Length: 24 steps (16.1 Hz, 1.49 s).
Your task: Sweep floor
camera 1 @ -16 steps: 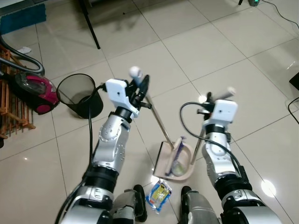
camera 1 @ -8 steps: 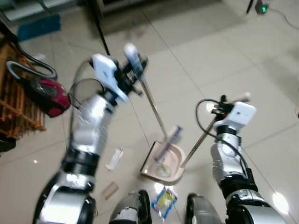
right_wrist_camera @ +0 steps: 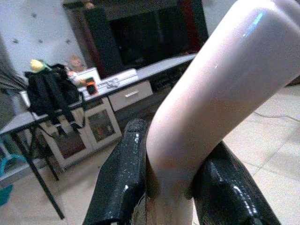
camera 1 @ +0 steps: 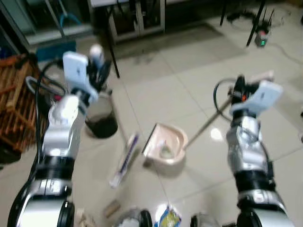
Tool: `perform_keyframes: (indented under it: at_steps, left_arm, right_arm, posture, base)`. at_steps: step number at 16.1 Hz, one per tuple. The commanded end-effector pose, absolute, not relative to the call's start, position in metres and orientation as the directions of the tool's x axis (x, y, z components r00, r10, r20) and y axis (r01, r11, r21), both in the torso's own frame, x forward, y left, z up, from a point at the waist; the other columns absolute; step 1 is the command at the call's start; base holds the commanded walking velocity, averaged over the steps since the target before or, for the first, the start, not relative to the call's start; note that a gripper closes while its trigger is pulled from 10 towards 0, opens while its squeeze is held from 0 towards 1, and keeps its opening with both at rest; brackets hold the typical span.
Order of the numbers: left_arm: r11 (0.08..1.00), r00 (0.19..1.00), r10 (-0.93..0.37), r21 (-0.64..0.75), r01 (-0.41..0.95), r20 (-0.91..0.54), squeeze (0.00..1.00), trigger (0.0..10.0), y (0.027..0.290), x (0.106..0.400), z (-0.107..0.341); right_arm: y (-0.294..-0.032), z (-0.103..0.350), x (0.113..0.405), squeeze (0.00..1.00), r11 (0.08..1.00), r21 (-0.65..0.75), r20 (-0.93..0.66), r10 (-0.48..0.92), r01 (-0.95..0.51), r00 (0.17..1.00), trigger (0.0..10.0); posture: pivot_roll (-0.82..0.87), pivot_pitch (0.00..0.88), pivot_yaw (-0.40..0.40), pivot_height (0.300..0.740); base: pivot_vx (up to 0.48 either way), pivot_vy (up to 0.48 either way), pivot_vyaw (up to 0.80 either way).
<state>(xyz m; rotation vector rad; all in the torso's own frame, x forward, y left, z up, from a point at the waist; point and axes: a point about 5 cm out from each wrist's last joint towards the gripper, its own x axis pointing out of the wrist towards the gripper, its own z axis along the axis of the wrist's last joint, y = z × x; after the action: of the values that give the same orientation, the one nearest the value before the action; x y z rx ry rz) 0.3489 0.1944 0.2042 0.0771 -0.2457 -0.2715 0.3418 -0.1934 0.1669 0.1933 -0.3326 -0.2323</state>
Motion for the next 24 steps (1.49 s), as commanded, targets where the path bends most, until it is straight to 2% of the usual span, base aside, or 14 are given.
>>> perform_keyframes:
  at_steps: [1, 5, 9, 13, 18, 24]
  left_arm:
    - [0.97, 0.943, -0.217, 0.164, 0.179, 0.252, 0.0, 10.0, 0.203, 0.345, 0.214]
    - [0.976, 0.969, -0.132, 0.201, 0.089, 0.209, 0.0, 10.0, 0.209, 0.325, 0.186]
    - [0.97, 0.971, -0.143, 0.221, 0.099, 0.191, 0.0, 10.0, 0.183, 0.314, 0.172]
    - [0.966, 0.965, -0.171, 0.224, 0.126, 0.197, 0.0, 10.0, 0.172, 0.309, 0.172]
    - [0.97, 0.972, -0.126, 0.23, 0.079, 0.198, 0.0, 10.0, 0.184, 0.306, 0.174]
    - [0.972, 0.973, -0.116, 0.226, 0.07, 0.2, 0.0, 10.0, 0.183, 0.306, 0.172]
  right_arm:
    - [-0.19, 0.183, 0.348, 0.0, 0.97, 0.156, 0.272, -0.223, 0.186, 0.936, 10.0]
    - [-0.184, 0.213, 0.344, 0.0, 0.985, 0.082, 0.273, -0.168, 0.151, 0.947, 10.0]
    - [-0.19, 0.232, 0.333, 0.0, 0.971, 0.148, 0.259, -0.22, 0.186, 0.941, 10.0]
    - [-0.195, 0.231, 0.327, 0.0, 0.952, 0.206, 0.21, -0.268, 0.225, 0.94, 10.0]
    - [-0.197, 0.234, 0.328, 0.0, 0.937, 0.258, 0.18, -0.286, 0.236, 0.941, 10.0]
    - [-0.198, 0.238, 0.332, 0.0, 0.938, 0.259, 0.187, -0.283, 0.23, 0.941, 10.0]
  posture:
    - [-0.07, 0.0, 0.096, 0.74]
    - [-0.09, 0.0, 0.084, 0.74]
    - [-0.12, 0.028, 0.079, 0.74]
    - [-0.11, 0.055, 0.075, 0.74]
    - [-0.09, 0.044, 0.072, 0.74]
    - [-0.08, 0.025, 0.064, 0.74]
  base:
    - [0.0, 0.0, 0.0]
    - [0.0, 0.0, 0.0]
    - [0.064, 0.0, 0.0]
    - [0.328, 0.0, 0.0]
    - [0.401, 0.0, 0.0]
    - [0.458, 0.0, 0.0]
